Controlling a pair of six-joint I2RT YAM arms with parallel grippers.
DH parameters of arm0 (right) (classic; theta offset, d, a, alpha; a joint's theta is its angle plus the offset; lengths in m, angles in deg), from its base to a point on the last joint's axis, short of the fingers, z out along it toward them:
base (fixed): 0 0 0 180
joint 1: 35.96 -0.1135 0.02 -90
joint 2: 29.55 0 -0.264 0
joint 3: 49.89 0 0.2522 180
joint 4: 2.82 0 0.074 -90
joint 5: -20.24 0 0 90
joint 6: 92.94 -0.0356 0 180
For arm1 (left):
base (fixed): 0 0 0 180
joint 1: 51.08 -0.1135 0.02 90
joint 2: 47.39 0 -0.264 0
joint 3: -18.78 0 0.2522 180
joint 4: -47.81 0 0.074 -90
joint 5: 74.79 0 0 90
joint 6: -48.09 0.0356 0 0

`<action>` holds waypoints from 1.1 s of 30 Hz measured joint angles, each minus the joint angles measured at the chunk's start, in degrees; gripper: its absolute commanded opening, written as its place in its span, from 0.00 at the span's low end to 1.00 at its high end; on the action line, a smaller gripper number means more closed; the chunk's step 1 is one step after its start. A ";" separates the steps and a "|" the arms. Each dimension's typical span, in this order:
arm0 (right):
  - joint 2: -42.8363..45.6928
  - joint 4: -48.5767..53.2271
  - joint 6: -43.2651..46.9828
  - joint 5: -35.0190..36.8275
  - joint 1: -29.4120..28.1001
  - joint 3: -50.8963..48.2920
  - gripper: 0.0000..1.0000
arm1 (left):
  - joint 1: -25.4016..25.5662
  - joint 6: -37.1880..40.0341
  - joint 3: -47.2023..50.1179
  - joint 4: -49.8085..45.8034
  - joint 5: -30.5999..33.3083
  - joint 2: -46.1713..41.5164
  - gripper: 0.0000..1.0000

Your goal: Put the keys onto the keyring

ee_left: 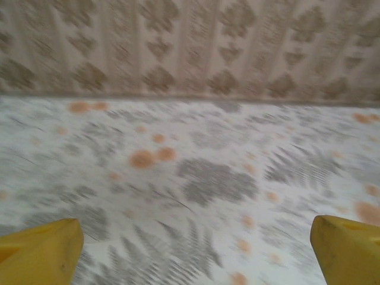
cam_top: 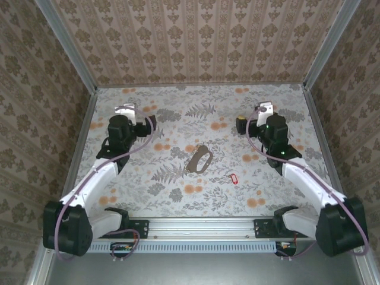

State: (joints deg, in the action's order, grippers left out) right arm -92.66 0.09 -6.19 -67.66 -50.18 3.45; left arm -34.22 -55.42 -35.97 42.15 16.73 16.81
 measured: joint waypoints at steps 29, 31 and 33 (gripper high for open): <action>-37.00 18.99 1.01 -32.87 -3.08 22.93 0.63 | 10.82 -8.79 6.19 -12.81 -16.35 -2.91 0.98; -40.13 19.87 1.38 -34.73 -3.21 24.11 0.63 | 10.82 -8.79 5.97 -12.20 -16.81 -2.60 0.98; -41.97 20.85 1.60 -35.69 -3.48 24.61 0.62 | 10.82 -8.79 5.97 -11.50 -17.25 -2.34 0.98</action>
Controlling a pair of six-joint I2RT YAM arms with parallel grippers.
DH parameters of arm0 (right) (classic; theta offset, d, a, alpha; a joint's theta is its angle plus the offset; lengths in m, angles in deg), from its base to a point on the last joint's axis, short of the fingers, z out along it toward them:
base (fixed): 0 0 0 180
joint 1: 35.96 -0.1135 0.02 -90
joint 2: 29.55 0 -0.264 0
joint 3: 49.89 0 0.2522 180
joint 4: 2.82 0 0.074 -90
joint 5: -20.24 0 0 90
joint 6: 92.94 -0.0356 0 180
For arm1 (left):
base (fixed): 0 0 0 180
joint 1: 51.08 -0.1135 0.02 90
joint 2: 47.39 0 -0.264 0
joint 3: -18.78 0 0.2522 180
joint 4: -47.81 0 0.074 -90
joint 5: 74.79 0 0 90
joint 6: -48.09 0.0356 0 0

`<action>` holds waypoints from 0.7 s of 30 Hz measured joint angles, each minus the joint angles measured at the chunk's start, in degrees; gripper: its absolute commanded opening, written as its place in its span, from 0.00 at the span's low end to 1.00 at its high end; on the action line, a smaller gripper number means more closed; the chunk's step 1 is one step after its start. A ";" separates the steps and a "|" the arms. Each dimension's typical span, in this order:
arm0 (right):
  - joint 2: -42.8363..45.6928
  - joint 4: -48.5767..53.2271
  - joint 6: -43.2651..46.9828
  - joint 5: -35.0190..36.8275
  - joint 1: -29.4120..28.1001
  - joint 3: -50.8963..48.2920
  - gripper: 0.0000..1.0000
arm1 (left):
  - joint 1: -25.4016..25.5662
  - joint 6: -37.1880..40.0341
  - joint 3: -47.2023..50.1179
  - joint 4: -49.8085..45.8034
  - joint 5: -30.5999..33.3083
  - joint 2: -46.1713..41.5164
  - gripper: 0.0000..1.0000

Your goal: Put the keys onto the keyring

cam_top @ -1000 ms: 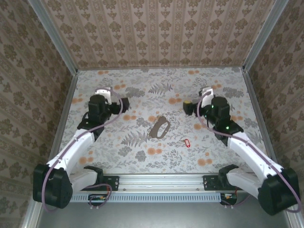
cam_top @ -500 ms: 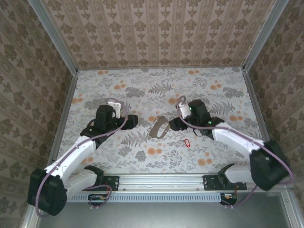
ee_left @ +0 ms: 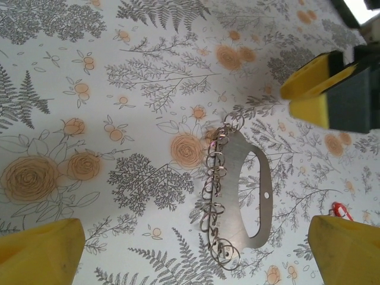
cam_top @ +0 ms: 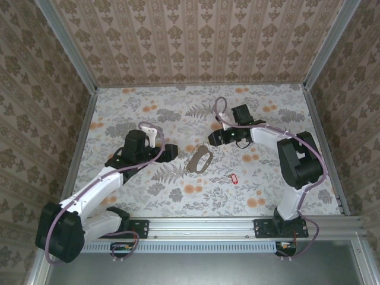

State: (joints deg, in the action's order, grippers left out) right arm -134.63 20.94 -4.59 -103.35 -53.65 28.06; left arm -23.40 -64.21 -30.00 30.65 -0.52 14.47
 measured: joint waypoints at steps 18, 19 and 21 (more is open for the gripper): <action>-6.67 4.57 1.73 0.59 -1.31 7.52 0.49 | 11.96 -6.21 2.38 2.16 -1.14 1.79 0.80; -7.10 4.81 1.73 0.61 -1.31 7.78 0.49 | 12.85 -6.75 2.69 2.23 -1.11 1.79 0.79; -7.74 5.11 1.73 0.59 -1.31 8.20 0.51 | 14.29 -8.20 3.65 3.30 -1.20 1.92 0.77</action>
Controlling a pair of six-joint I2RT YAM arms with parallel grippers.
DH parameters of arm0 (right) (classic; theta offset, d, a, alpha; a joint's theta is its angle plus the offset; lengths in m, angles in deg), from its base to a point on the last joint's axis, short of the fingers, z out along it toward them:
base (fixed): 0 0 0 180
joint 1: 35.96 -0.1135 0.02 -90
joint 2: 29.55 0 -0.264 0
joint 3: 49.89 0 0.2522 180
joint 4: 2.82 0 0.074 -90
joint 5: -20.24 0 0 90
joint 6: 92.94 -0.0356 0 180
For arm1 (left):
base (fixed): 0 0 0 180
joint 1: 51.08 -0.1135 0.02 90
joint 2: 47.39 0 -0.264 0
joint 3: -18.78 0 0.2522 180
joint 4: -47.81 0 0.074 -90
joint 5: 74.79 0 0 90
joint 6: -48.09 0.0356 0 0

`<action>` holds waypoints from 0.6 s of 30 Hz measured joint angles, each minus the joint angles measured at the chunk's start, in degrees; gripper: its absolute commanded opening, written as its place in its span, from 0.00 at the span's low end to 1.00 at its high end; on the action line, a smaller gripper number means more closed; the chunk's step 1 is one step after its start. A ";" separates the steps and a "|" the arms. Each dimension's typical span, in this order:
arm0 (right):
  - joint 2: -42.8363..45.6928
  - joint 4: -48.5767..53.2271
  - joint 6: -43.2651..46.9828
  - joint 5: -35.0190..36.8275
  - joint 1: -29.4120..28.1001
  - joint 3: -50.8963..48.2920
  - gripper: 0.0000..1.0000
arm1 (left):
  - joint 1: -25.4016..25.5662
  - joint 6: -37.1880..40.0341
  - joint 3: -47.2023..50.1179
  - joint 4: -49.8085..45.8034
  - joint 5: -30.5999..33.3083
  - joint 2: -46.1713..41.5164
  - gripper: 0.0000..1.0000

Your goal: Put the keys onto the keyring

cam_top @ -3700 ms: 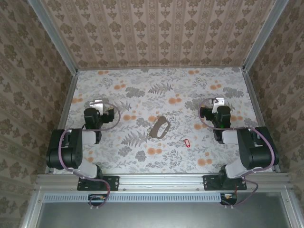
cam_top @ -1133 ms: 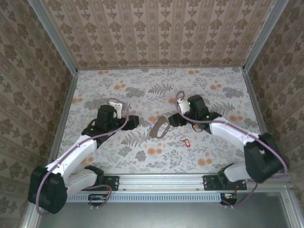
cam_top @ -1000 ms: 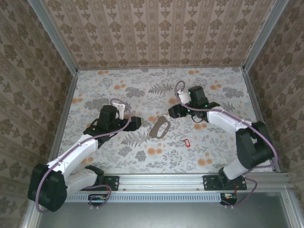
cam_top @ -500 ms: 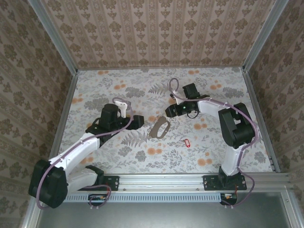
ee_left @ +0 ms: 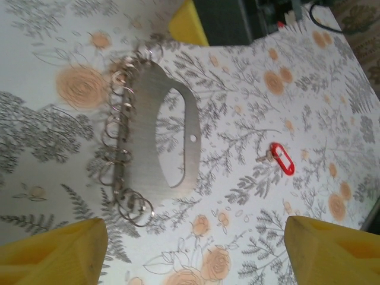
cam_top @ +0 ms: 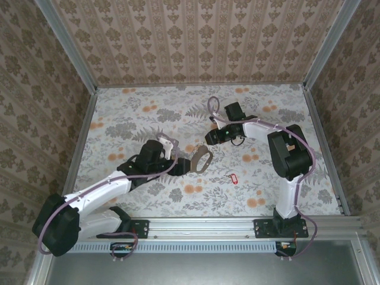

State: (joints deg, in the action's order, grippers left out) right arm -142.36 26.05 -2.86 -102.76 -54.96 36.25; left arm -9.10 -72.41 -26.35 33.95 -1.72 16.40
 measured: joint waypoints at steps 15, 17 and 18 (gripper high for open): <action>-3.45 0.44 -0.04 -2.01 -0.66 2.58 0.52 | 1.20 -7.69 3.37 13.25 -1.27 11.28 0.60; -3.58 0.50 -0.04 -2.19 -0.76 2.60 0.52 | 1.25 -7.89 3.34 13.84 -1.38 11.96 0.58; -3.63 0.57 -0.04 -2.25 -0.79 2.64 0.52 | 1.36 -7.96 3.34 14.01 -1.36 12.31 0.58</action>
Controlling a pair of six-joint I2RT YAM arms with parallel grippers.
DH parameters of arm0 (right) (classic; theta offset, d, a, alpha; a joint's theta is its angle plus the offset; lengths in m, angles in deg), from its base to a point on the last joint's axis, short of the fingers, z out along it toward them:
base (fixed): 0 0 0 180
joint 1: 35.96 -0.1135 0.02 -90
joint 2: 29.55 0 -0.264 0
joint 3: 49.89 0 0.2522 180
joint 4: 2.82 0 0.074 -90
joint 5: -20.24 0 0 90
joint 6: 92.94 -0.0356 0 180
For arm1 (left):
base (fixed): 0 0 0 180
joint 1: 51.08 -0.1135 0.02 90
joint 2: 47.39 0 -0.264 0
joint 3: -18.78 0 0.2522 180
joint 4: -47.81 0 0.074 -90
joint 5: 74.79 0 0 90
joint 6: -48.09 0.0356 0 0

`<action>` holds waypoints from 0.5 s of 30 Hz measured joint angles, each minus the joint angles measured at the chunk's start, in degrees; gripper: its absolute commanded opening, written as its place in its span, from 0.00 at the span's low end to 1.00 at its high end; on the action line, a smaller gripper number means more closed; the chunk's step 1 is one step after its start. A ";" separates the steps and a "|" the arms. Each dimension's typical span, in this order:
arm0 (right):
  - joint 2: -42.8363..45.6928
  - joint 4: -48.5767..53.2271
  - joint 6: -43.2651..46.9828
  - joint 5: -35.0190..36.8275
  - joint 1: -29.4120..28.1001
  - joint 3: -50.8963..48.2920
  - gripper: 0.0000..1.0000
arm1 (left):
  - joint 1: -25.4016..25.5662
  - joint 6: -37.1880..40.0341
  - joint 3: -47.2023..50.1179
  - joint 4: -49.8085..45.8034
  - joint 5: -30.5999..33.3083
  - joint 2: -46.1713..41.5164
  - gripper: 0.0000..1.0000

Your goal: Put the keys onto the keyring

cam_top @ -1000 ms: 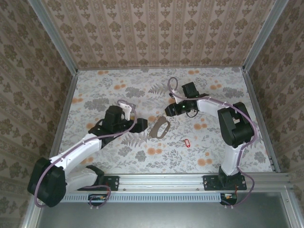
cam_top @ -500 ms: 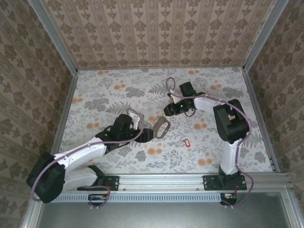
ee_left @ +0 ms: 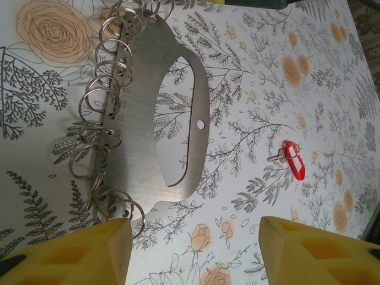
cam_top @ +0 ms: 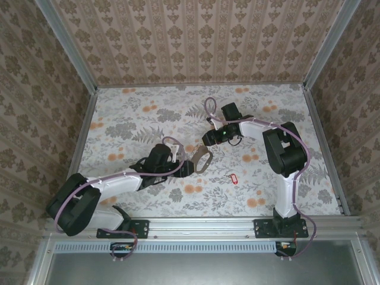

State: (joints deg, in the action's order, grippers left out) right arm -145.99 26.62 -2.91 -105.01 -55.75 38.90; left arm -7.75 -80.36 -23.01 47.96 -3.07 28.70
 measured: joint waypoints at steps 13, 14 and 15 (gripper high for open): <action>-0.57 -0.26 -0.24 -0.39 -0.50 -0.02 0.42 | 1.25 -1.22 -0.46 3.13 0.04 5.62 0.55; -0.57 -0.31 -0.22 -0.42 -0.50 -0.20 0.42 | 1.27 -1.29 -0.48 3.23 0.07 5.84 0.55; -0.57 -0.35 -0.24 -0.42 -0.50 -0.50 0.42 | 1.27 -1.44 -0.48 3.28 0.07 5.95 0.55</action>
State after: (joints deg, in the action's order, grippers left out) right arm -146.56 26.27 -3.15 -105.42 -56.25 38.40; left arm -6.48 -81.81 -23.49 51.24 -3.01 34.65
